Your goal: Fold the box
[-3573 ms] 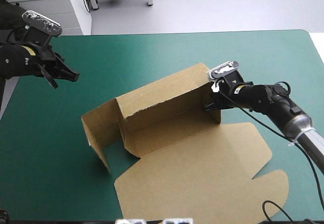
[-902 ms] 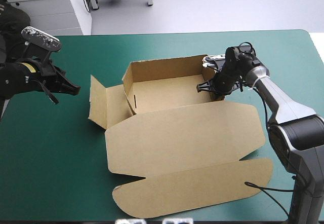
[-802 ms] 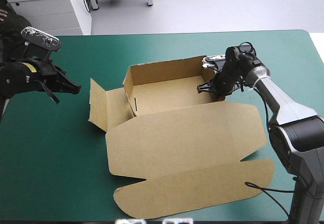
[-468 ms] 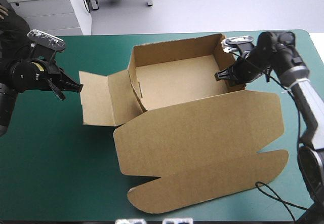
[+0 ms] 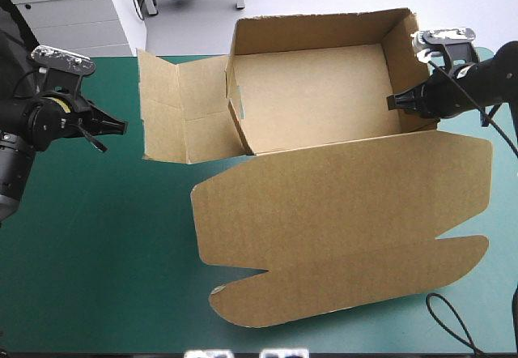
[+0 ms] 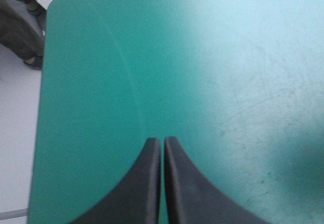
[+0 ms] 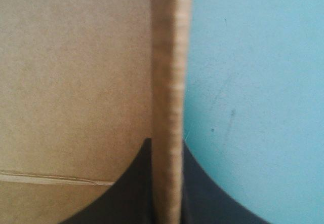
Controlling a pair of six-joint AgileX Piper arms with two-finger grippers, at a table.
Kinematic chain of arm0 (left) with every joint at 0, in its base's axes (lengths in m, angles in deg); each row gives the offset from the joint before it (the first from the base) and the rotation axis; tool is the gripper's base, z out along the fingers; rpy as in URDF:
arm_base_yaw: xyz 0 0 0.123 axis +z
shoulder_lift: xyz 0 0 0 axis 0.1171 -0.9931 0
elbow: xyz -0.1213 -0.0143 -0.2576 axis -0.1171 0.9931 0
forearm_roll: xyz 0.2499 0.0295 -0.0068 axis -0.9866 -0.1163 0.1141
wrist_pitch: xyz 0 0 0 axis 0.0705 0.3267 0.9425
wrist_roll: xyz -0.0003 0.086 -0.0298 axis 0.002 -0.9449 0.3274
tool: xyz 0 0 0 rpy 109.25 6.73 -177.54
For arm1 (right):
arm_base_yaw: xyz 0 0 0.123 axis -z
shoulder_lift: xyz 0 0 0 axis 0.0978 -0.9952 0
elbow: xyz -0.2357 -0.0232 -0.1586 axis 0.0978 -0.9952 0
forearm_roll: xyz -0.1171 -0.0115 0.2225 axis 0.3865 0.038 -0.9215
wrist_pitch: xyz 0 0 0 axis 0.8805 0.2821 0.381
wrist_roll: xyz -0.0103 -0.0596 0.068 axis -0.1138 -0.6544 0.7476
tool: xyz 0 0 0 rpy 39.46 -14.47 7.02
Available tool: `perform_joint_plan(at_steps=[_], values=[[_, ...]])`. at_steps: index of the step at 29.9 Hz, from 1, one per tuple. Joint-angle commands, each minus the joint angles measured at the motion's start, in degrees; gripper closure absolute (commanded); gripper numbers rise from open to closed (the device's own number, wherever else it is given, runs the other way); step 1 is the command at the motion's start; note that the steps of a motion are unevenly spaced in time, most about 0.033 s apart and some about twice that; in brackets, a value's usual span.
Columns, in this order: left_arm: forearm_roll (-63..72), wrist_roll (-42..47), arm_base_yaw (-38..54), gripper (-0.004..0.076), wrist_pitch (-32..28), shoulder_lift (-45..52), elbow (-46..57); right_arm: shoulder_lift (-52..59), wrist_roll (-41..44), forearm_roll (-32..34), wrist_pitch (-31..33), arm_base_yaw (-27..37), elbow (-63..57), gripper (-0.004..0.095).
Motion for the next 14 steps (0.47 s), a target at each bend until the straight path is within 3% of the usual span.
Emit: perform_joint_plan(at_steps=[1,7,14], values=[[9.0,-1.1,3.3,0.0716,-7.9,0.1,1.3,3.0,-0.2,-3.1,-0.2,0.4,1.7,0.0927],[29.6,-8.6,5.1,0.0716,-10.8,-4.6,3.6,3.5,-1.1,-5.3,-0.2,0.4,1.7,0.0927],[59.0,-24.9,5.1,0.0716,-4.0,-9.3,3.6,3.6,-1.2,-6.6,-0.2,0.4,1.7,0.0927]])
